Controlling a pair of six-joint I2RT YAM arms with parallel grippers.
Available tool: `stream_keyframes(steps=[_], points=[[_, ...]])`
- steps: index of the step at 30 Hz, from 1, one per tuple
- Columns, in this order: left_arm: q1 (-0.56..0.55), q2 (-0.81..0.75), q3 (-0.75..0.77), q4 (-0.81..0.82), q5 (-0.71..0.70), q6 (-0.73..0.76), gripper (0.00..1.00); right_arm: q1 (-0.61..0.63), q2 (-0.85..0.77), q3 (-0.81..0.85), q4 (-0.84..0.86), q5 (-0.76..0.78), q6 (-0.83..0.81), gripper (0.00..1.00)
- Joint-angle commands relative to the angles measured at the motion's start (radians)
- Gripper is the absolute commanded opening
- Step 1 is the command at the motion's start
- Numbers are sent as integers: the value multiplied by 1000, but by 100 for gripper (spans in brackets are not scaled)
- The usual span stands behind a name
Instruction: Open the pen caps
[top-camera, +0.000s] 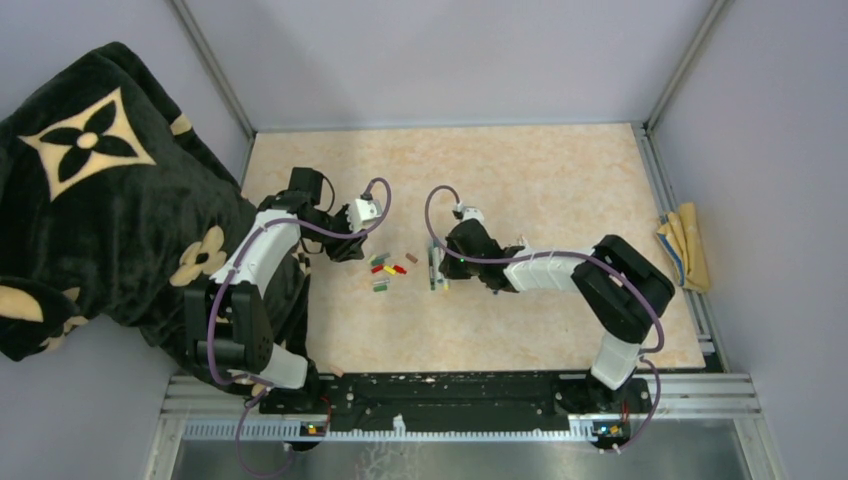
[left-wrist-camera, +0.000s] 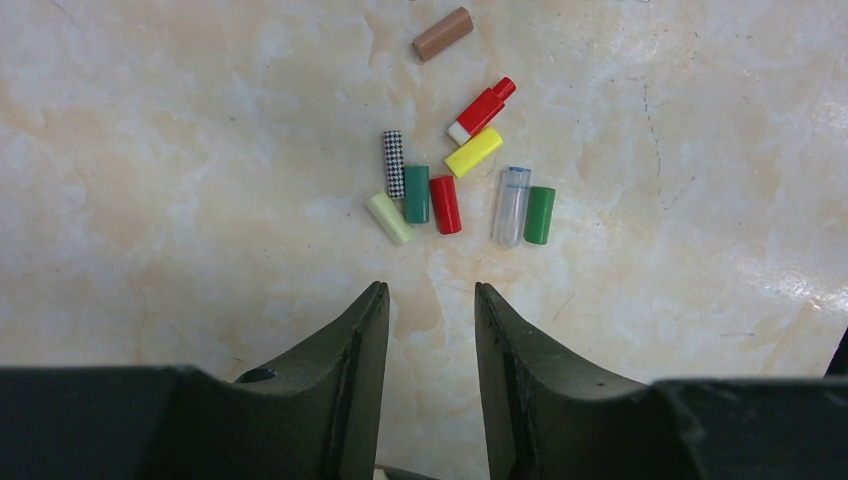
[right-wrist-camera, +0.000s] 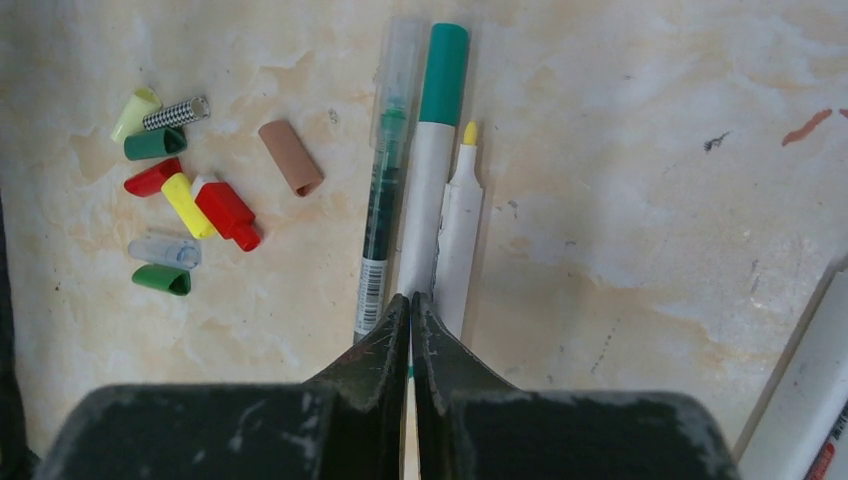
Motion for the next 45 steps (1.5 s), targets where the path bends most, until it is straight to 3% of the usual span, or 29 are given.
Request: stream_keyframes(steps=[1,24,26,33,45], points=[[8,-19,7,-22,32,19,43,-37,-51,-58,25,-63,29,0],[8,-15,13,-40,42,32,41,-111,-131,-150,-28,-104,45,0],[8,-14,16,-43,47,33,41,-114,-139,-151,-32,-129,34,6],[8,-7,28,-52,55,33,41,-114,-148,-102,-59,-149,10,10],[8,-9,40,-63,52,39,40,-111,-43,67,-174,0,-49,6]])
